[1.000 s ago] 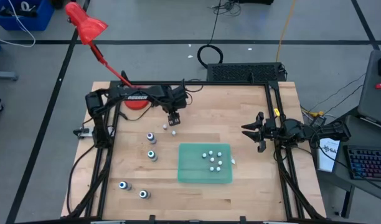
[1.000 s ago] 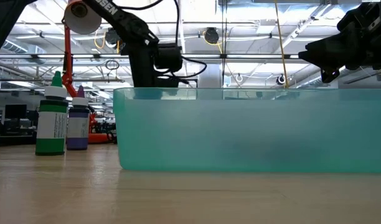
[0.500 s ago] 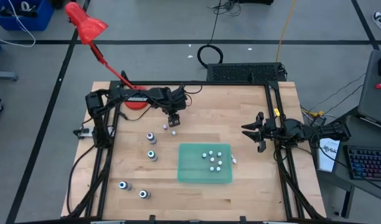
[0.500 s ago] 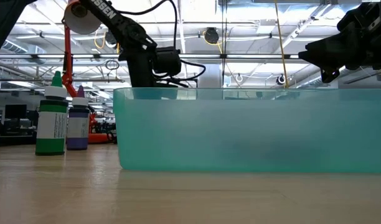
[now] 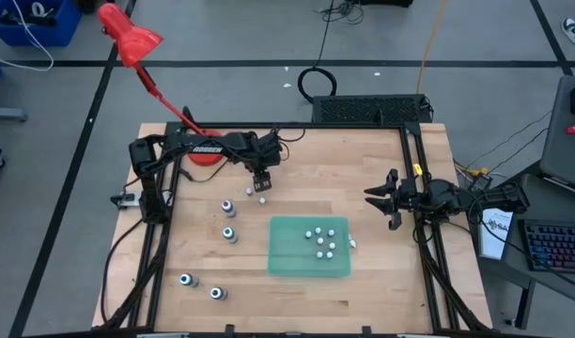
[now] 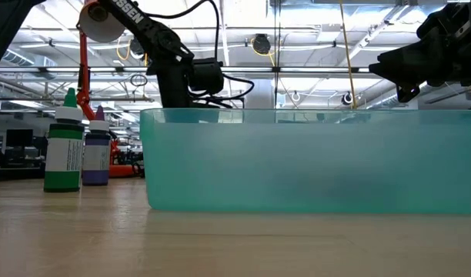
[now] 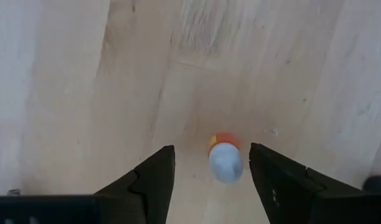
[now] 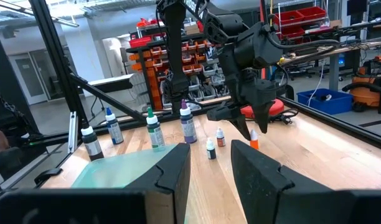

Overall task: Pick & Place food coloring
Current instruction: Put the small orange food coloring bottle into the green bin

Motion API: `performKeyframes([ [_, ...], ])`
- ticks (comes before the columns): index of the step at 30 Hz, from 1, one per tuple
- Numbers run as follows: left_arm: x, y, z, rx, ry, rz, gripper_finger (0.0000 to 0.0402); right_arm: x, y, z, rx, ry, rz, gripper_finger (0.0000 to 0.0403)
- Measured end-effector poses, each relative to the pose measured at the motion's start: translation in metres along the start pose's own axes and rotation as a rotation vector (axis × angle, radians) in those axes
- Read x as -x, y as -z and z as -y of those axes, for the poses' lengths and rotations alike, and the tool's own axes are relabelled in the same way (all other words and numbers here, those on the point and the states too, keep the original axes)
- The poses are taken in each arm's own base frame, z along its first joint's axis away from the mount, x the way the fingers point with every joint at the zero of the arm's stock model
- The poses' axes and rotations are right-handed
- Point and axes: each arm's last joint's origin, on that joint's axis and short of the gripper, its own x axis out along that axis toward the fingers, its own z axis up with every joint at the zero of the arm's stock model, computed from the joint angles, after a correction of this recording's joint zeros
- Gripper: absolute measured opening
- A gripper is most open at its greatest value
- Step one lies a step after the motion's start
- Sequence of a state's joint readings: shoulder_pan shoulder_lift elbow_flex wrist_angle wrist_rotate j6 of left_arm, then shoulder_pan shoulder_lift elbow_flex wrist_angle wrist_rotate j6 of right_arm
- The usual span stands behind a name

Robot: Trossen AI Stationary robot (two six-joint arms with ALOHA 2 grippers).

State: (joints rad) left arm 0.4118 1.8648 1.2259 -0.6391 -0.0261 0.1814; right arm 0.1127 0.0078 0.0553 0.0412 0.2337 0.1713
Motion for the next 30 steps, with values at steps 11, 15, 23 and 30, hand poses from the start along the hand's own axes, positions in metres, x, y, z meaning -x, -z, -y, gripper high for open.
performKeyframes([
  [11,0.0000,0.0016,0.0003,-0.001,0.004,-0.016,0.0194,0.0000,0.0000,0.0000,0.000,0.000,0.000,0.0105],
  [15,0.0000,0.0014,0.0003,0.000,0.004,-0.015,0.0181,0.0000,0.0000,0.0000,0.000,0.000,0.000,0.0105],
  [23,0.0000,0.0014,0.0003,0.002,0.005,-0.015,0.0158,0.0000,0.0000,0.0000,0.000,0.000,0.000,0.0105],
  [30,-0.0041,0.0022,0.0003,0.001,0.017,-0.027,0.0098,0.0000,0.0000,0.0000,0.000,0.000,0.000,0.0105],
])
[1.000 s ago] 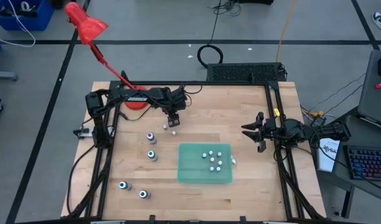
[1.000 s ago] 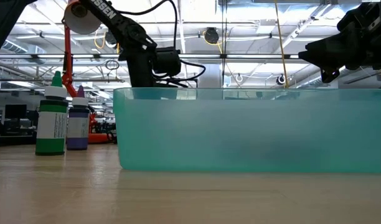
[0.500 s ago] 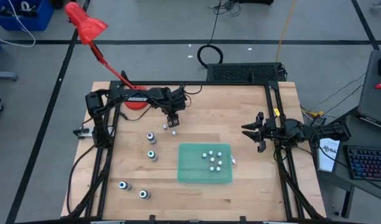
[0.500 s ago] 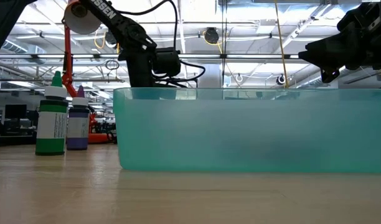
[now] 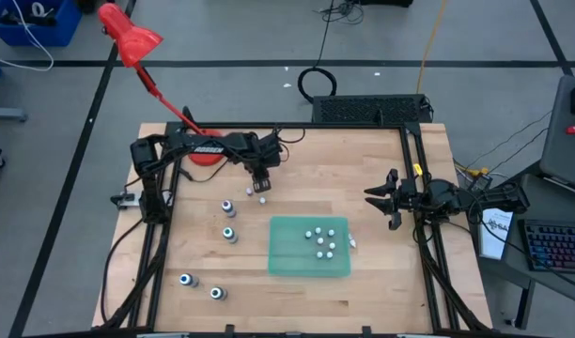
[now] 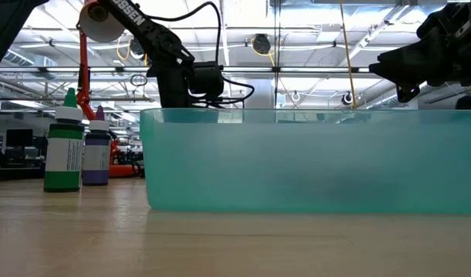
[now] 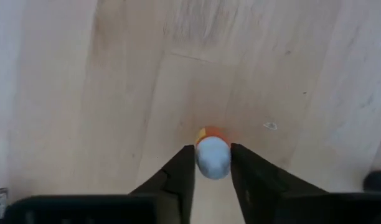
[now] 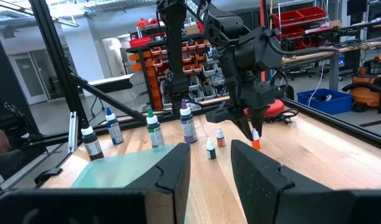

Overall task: Pick & Place food coloring
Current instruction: Put the small orange food coloring bottle into the green bin

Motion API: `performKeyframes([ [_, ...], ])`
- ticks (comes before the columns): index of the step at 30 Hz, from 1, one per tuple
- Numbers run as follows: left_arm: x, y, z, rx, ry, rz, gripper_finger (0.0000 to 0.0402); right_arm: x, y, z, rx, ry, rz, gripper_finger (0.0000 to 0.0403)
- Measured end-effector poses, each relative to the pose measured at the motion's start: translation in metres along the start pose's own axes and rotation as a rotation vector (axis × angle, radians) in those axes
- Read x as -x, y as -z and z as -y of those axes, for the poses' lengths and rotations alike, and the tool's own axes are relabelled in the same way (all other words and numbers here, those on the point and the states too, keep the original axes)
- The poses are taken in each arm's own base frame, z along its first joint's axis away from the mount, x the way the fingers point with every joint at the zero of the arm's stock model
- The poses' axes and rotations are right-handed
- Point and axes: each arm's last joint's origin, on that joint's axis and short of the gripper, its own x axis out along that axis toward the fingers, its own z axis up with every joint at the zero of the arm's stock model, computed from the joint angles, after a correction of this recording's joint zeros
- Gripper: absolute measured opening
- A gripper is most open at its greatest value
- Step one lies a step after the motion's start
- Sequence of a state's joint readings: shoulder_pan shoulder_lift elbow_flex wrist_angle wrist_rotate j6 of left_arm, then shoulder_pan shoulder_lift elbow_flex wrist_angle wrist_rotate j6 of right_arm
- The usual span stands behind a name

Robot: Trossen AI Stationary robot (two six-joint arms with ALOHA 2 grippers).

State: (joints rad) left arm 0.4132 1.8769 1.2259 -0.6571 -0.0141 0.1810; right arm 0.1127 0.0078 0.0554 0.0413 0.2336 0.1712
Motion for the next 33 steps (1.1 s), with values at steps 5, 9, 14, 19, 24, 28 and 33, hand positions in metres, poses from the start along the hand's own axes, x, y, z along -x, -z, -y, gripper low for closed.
performKeyframes([
  [5,-0.004,-0.001,-0.001,-0.023,0.030,0.005,0.0057,0.000,0.000,0.000,0.000,0.000,0.000,0.0105],
  [9,-0.004,-0.002,0.000,-0.027,0.031,0.008,0.0057,0.000,0.000,0.000,0.000,0.000,0.000,0.0105],
  [14,-0.003,-0.001,0.001,-0.048,0.034,-0.008,0.0057,0.000,0.000,0.000,0.000,0.000,0.000,0.0105],
  [19,0.013,-0.006,0.009,-0.068,-0.016,-0.078,0.0055,0.000,0.000,0.000,0.000,0.000,0.000,0.0105],
  [24,0.057,-0.022,0.027,-0.110,-0.057,-0.054,0.0050,0.000,0.000,0.000,0.000,0.000,0.000,0.0105],
  [28,0.095,-0.032,0.056,-0.137,-0.019,-0.004,0.0050,0.000,0.000,0.000,0.000,0.000,0.000,0.0105],
  [33,0.127,-0.033,0.105,-0.204,0.016,-0.007,0.0050,0.000,0.000,0.000,-0.001,0.000,0.005,0.0105],
])
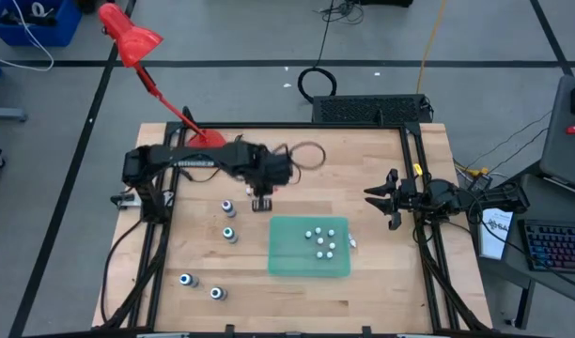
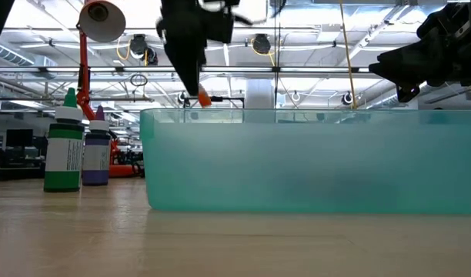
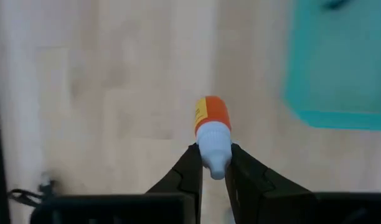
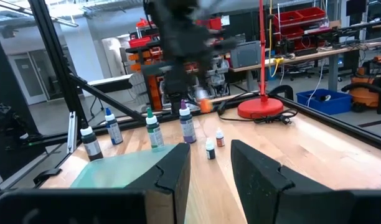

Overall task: Pick & Place food coloring
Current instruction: Put the small orange food coloring bottle into the green bin

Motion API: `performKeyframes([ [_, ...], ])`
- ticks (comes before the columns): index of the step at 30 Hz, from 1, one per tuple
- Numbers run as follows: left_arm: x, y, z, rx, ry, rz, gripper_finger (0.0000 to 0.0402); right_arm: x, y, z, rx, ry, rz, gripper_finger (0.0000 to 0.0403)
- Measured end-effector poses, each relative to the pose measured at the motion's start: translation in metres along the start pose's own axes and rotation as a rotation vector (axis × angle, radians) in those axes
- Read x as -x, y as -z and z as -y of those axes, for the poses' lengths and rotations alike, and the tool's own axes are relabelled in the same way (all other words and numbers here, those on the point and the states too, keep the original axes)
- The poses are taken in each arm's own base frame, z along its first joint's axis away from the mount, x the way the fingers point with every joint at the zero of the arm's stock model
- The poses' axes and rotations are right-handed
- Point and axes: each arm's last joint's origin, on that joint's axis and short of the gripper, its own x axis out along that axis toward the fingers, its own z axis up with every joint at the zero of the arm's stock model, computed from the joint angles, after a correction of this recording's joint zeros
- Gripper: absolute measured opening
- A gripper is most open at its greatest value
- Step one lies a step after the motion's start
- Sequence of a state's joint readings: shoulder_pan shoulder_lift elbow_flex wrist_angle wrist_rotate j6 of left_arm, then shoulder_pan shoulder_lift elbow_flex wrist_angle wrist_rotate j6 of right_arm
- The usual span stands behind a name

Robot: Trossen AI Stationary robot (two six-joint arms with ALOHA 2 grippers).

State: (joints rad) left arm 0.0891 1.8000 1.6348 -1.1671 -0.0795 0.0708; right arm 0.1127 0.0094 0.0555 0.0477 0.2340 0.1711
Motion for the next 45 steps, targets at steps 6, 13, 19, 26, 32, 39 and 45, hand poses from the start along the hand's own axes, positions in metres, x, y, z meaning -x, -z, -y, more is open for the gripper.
performKeyframes([
  [6,0.009,-0.008,0.063,-0.086,0.050,0.034,0.0049,0.000,0.000,0.000,0.000,0.000,0.001,0.0105],
  [13,-0.019,-0.020,0.094,-0.038,0.131,-0.048,0.0049,0.000,-0.001,0.000,-0.003,-0.002,0.012,0.0105],
  [19,-0.049,-0.045,0.104,-0.091,0.178,-0.153,0.0049,0.000,-0.003,-0.001,-0.006,-0.004,0.026,0.0105],
  [26,-0.080,-0.062,0.109,-0.125,0.157,-0.300,0.0049,0.000,-0.003,-0.001,-0.008,-0.006,0.034,0.0105],
  [32,-0.106,-0.057,0.106,-0.073,0.131,-0.416,0.0048,0.000,-0.004,-0.001,-0.009,-0.007,0.039,0.0105],
  [39,-0.121,-0.052,0.105,-0.031,0.100,-0.462,0.0048,0.000,-0.004,-0.001,-0.010,-0.007,0.040,0.0105],
  [45,-0.123,-0.051,0.105,-0.001,0.106,-0.466,0.0057,0.000,-0.004,-0.001,-0.010,-0.007,0.040,0.0105],
])
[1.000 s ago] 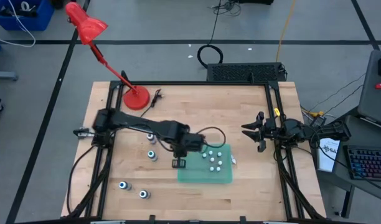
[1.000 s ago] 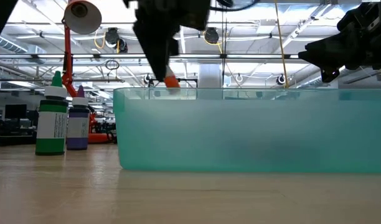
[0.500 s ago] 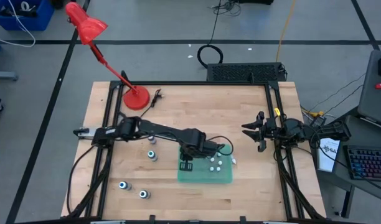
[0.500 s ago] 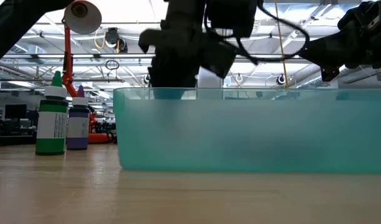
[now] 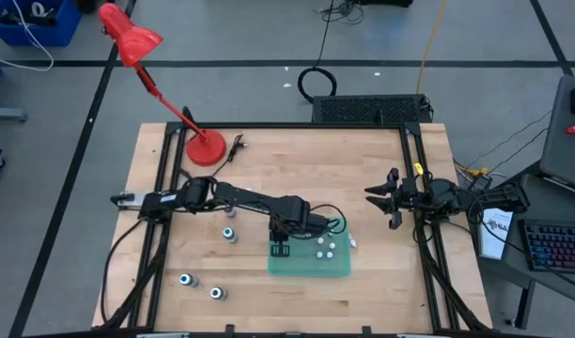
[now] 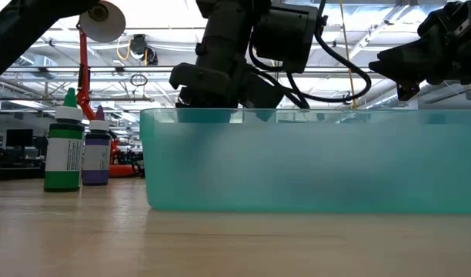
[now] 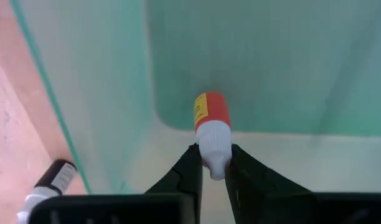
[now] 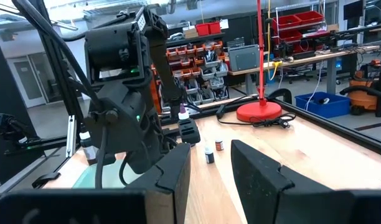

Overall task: Pick & Place food coloring
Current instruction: Put the small orange food coloring bottle into the green bin

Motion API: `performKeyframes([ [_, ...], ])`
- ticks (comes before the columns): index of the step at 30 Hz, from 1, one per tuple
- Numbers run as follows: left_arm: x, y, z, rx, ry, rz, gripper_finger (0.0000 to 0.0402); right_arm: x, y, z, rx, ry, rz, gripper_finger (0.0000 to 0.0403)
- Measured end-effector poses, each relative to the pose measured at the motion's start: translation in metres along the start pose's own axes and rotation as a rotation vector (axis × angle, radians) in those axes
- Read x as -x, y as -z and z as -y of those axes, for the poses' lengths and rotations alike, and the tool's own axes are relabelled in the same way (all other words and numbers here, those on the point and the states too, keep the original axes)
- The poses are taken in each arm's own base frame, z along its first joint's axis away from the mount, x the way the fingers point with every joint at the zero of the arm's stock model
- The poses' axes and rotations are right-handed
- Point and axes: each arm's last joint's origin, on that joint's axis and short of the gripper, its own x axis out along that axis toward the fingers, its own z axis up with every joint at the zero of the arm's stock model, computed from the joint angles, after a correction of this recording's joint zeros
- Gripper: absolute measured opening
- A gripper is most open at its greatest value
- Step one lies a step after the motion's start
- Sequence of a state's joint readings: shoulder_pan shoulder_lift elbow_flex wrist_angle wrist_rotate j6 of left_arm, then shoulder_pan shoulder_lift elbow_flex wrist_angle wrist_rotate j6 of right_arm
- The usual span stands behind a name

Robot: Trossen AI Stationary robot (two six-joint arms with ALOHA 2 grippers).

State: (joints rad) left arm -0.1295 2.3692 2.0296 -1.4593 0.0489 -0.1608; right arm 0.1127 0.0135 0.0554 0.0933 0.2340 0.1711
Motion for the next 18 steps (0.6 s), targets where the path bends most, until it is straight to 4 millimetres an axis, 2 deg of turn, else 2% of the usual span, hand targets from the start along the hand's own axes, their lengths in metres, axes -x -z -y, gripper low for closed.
performKeyframes([
  [6,-0.001,-0.001,0.001,-0.001,0.031,0.004,0.0142,0.000,0.000,0.000,0.000,0.000,0.000,0.0105],
  [11,0.002,-0.001,-0.001,-0.036,0.032,0.004,0.0184,0.000,0.000,0.000,0.000,0.000,0.000,0.0105],
  [15,0.020,0.005,-0.006,-0.020,0.022,-0.001,0.0197,0.000,0.000,0.000,0.000,0.000,0.000,0.0105],
  [18,0.042,0.014,-0.011,0.017,-0.056,0.039,0.0199,0.000,0.000,0.000,0.000,0.000,0.000,0.0105],
])
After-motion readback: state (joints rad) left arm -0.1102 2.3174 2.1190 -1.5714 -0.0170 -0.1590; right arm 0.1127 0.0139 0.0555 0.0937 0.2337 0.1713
